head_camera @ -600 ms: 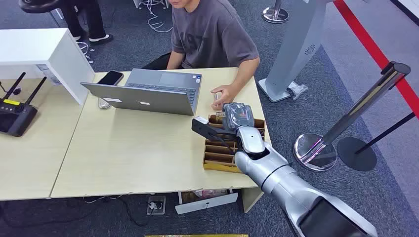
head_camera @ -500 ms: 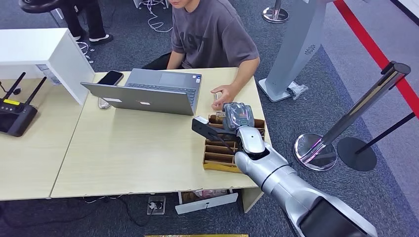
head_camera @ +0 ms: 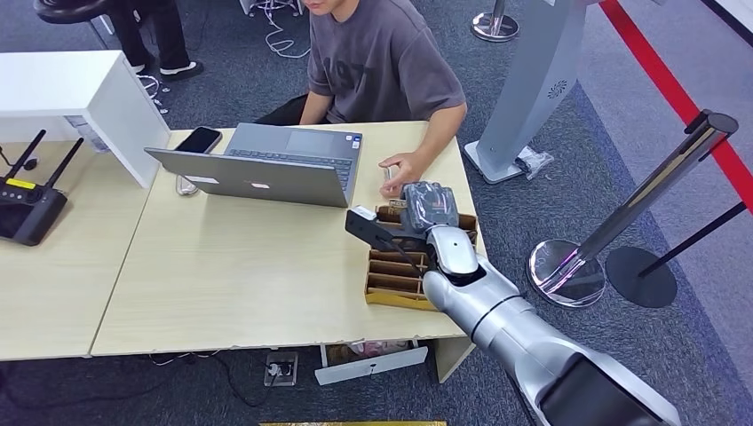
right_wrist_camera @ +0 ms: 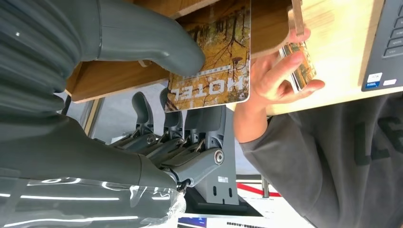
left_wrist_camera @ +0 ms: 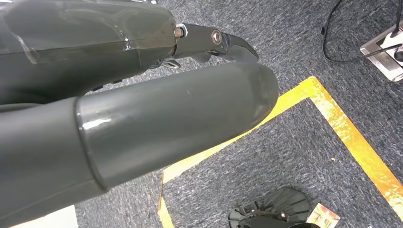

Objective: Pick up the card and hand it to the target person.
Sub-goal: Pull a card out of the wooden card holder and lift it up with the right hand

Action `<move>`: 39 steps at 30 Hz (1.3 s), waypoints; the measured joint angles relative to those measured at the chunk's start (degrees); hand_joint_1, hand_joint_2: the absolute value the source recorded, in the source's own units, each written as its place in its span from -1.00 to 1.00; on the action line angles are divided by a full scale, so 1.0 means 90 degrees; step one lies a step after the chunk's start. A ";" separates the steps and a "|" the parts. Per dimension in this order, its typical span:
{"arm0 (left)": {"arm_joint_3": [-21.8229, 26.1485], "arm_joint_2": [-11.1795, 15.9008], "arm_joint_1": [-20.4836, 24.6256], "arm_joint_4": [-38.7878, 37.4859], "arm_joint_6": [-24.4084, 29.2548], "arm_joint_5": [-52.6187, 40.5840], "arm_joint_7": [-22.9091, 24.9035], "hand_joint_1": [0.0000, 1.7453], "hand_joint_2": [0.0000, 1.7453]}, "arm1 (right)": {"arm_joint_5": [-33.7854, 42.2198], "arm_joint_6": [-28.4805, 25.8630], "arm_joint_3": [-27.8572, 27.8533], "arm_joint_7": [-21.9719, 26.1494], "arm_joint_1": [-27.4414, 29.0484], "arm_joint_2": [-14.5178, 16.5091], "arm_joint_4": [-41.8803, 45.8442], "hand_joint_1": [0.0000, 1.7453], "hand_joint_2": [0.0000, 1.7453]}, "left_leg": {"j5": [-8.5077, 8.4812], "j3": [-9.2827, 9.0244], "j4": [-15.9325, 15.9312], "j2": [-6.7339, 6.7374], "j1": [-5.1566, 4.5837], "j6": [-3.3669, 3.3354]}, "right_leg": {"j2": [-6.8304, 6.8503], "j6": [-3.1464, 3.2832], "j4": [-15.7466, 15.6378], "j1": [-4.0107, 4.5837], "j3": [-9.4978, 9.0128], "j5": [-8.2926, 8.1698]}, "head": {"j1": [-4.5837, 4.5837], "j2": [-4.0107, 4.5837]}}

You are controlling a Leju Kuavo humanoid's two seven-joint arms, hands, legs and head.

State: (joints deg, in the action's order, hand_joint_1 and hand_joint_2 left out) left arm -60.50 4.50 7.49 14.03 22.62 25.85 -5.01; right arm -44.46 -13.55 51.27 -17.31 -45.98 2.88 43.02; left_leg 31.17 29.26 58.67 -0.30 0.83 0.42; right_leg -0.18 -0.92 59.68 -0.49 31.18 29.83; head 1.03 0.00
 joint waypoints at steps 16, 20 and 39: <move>0.0000 0.0000 -0.0001 0.0000 0.0000 -0.0011 0.0002 -1.00 -1.00 | 0.0086 0.0001 -0.0048 0.0002 0.0004 -0.0067 0.0254 0.54 1.00 | 0.0000 -0.0001 0.0000 0.0000 0.0000 0.0000 | 0.0000 0.0000 0.0000 0.0000 0.0000 0.0000 | 0.0000 0.0000; 0.0000 0.0000 -0.0001 0.0000 0.0000 -0.0004 0.0000 -1.00 -1.00 | 0.0112 -0.0005 -0.0103 -0.0047 0.0013 -0.0120 0.0421 0.56 1.00 | 0.0000 -0.0001 0.0000 0.0000 0.0000 0.0000 | -0.0001 0.0000 0.0000 0.0000 0.0000 0.0000 | 0.0000 0.0000; 0.0002 0.0001 -0.0012 0.0000 0.0017 0.0061 0.0025 -1.00 -1.00 | -0.0405 -0.0750 -0.0496 -0.0530 0.0428 -0.0746 0.2326 0.69 1.00 | 0.0000 -0.0003 0.0001 0.0002 0.0000 0.0000 | -0.0001 0.0000 0.0000 0.0000 0.0000 0.0000 | 0.0000 0.0000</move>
State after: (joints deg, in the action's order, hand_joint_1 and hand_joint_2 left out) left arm -60.48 4.51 7.38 14.03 22.77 26.40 -4.78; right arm -48.10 -20.30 46.81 -22.08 -42.12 -3.83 63.96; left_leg 31.17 29.23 58.68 -0.28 0.83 0.42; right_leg -0.18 -0.92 59.68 -0.49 31.18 29.82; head 1.03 0.00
